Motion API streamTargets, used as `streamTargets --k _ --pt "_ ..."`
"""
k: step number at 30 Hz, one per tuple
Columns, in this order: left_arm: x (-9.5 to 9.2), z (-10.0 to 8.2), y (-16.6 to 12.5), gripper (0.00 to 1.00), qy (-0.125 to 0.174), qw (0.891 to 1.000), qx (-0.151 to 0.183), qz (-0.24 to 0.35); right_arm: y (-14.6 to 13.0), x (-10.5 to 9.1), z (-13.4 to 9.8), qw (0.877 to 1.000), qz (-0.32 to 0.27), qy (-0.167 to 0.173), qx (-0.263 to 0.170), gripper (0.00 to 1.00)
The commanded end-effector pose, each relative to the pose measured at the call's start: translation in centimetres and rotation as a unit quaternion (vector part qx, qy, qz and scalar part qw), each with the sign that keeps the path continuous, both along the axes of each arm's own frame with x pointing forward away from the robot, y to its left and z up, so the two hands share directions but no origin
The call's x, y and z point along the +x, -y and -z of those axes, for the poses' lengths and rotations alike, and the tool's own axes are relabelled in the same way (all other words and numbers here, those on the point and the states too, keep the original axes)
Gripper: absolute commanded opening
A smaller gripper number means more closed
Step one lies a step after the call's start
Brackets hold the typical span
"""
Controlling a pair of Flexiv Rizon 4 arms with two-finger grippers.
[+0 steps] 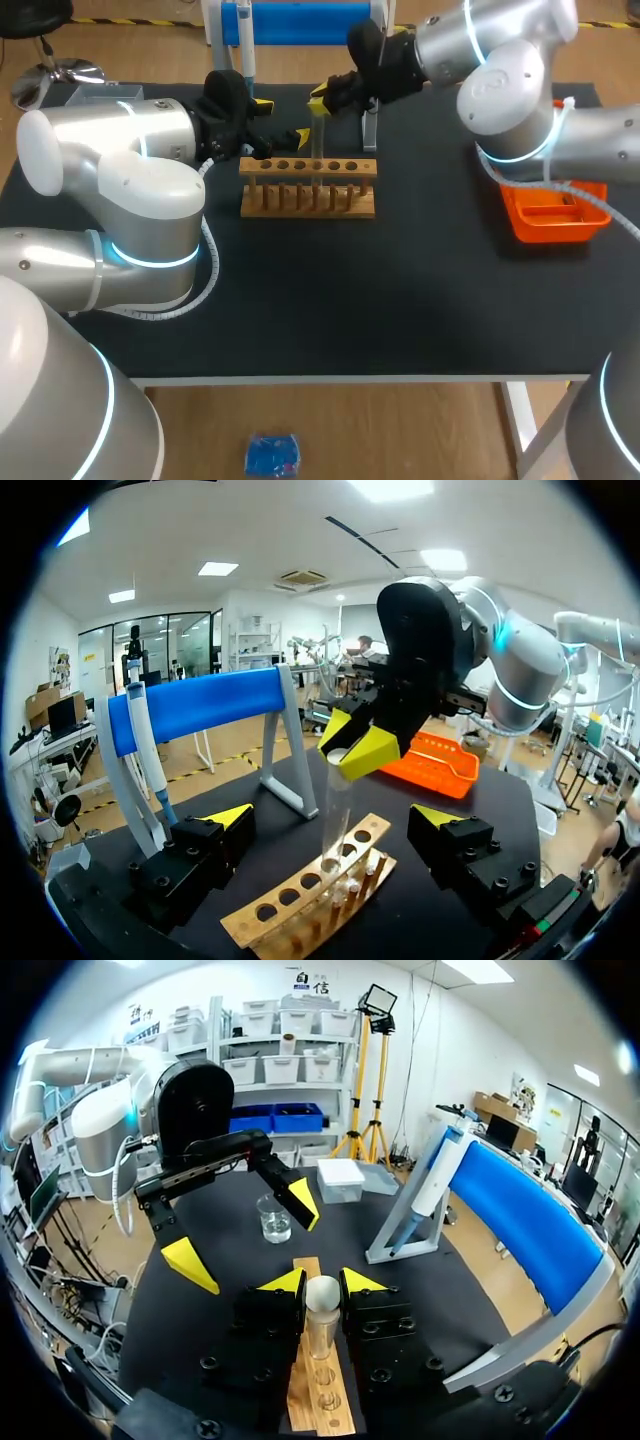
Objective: Invert the test tube, pick up the pipette, mount the tip to pipette, aspirate from beaker and dispense into the tube, eject the tip, return the pipette, and cap with the stopper.
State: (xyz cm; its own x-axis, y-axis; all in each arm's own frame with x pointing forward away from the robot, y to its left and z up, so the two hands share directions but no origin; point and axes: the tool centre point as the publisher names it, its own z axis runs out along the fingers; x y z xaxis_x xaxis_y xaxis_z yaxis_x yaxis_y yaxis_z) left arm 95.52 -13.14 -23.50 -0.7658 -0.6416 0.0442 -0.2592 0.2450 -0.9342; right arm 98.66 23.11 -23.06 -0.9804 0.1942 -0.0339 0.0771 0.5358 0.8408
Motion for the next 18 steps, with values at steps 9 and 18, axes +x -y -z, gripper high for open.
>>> streamTargets --k 9,18 --pt "0.06 0.15 0.10 1.00 0.001 1.000 -0.002 0.000 0.32 0.28 0.59 1.000 0.007 -0.006 0.018 0.00" --pt "0.06 0.15 0.10 1.00 0.001 1.000 -0.002 0.000 0.44 -0.01 1.16 1.000 0.006 -0.003 0.021 0.00"
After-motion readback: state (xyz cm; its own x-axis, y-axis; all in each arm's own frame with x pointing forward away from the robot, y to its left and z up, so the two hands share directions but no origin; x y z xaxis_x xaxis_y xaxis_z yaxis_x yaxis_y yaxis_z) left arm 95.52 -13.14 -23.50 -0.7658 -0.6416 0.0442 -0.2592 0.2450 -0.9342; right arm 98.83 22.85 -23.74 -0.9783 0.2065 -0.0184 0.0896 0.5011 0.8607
